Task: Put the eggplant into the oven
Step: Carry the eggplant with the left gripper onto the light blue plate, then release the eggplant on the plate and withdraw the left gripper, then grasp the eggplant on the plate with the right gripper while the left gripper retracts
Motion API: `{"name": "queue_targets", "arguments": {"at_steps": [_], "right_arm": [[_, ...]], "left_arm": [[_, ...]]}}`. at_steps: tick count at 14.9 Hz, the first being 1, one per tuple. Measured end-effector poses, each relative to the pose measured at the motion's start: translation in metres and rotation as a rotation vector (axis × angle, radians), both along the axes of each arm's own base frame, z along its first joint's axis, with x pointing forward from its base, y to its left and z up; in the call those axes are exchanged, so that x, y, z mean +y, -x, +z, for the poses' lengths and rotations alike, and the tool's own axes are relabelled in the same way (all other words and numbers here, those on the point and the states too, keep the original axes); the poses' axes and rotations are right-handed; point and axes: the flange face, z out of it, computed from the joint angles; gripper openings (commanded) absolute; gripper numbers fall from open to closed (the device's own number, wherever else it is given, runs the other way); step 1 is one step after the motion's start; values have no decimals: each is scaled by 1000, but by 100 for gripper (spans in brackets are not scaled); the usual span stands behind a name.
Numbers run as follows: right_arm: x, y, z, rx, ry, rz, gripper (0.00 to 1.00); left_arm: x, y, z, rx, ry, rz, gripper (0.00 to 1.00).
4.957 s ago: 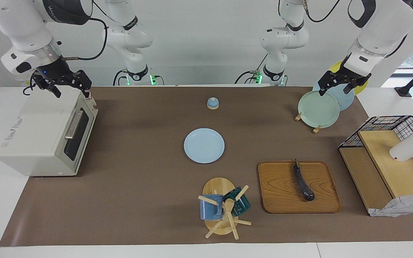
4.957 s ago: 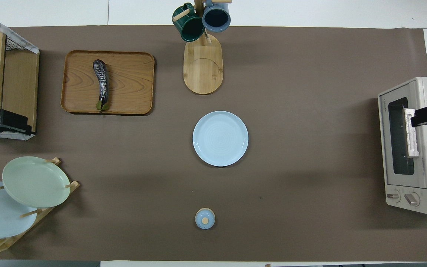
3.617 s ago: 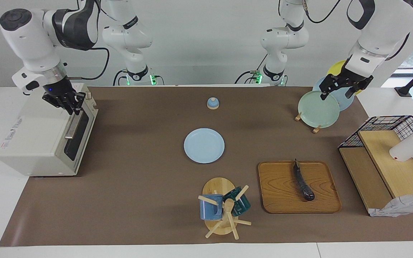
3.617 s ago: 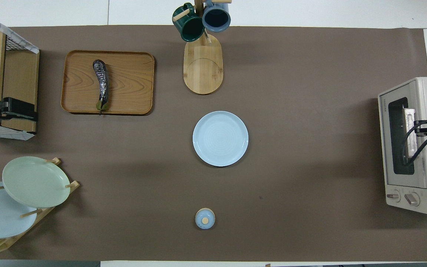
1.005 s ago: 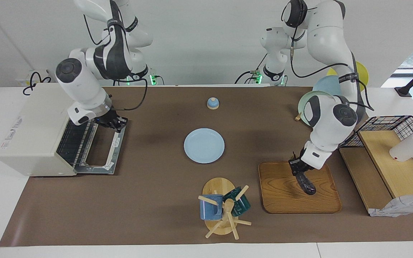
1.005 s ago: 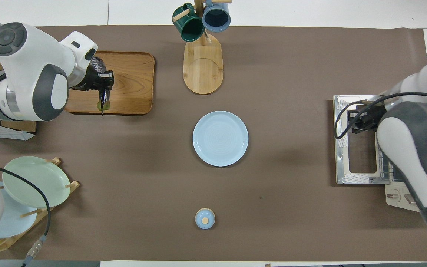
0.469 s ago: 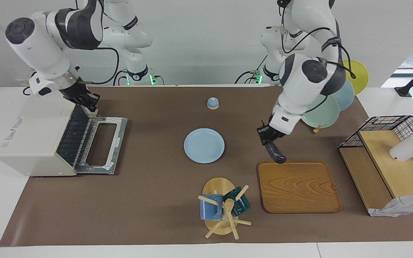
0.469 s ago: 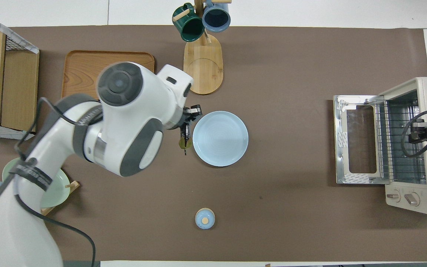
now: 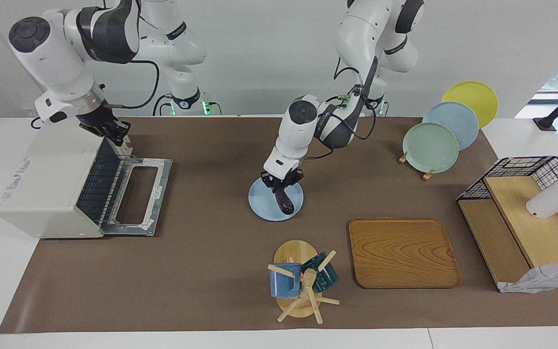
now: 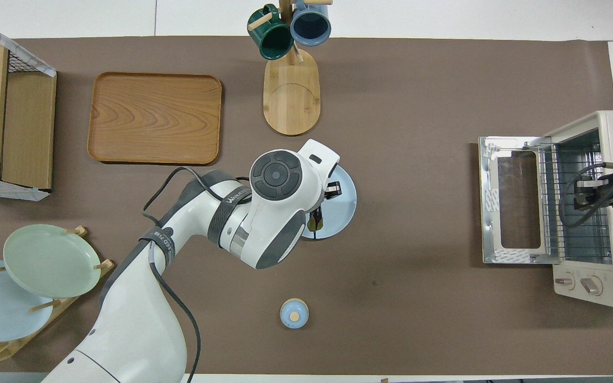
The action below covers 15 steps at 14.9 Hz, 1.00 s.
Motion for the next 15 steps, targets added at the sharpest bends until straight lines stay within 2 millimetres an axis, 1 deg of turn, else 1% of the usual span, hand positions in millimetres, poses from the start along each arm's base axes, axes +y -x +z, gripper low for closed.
{"name": "queue_targets", "arguments": {"at_steps": [1, 2, 3, 5, 6, 7, 8, 9, 10, 11, 12, 13, 14, 15], "right_arm": [[0, 1, -1, 1, 0, 0, 21], [0, 1, 0, 1, -1, 0, 44], [0, 1, 0, 0, -1, 0, 49], [1, 1, 1, -2, -1, 1, 49], [3, 1, 1, -3, -2, 4, 49], [9, 1, 2, -6, -6, 13, 49], [21, -1, 3, -15, -19, 32, 50], [42, -4, 4, -33, -37, 64, 51], [72, -8, 6, -61, -49, 98, 50], [108, -10, 8, -93, -55, 110, 50], [149, -11, 8, -129, -68, 110, 50], [196, -12, 3, -167, -85, 111, 50], [241, -12, -6, -201, -98, 108, 50], [287, -13, -21, -232, -112, 101, 50]], "left_arm": [[1, -1, -1, 0, -2, 0, 100], [1, -2, 1, -2, -3, -2, 100], [1, -2, 4, -3, -3, -4, 100], [5, -4, 16, 4, -11, -4, 100], [12, -8, 27, 8, -17, 1, 100], [25, -15, 42, 13, -24, 5, 100], [46, -25, 61, 17, -30, 2, 100], [74, -38, 81, 20, -36, -2, 100], [109, -53, 102, 23, -41, -5, 100], [144, -66, 120, 24, -44, -8, 100], [179, -79, 134, 24, -46, -16, 100], [209, -90, 142, 20, -45, -30, 100], [236, -99, 144, 16, -46, -50, 100], [261, -108, 142, 12, -46, -74, 100]]}}
